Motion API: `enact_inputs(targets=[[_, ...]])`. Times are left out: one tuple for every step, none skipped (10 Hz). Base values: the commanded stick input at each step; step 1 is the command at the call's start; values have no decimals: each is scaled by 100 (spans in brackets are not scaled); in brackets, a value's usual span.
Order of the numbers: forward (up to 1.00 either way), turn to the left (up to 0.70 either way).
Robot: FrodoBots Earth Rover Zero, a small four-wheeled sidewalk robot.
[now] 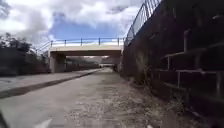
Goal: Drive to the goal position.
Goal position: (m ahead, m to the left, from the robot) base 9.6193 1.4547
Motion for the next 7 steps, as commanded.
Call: enact_inputs(targets=[[100, 0], [100, 0], [100, 0], [100, 0], [100, 0], [100, 0], [100, 0]])
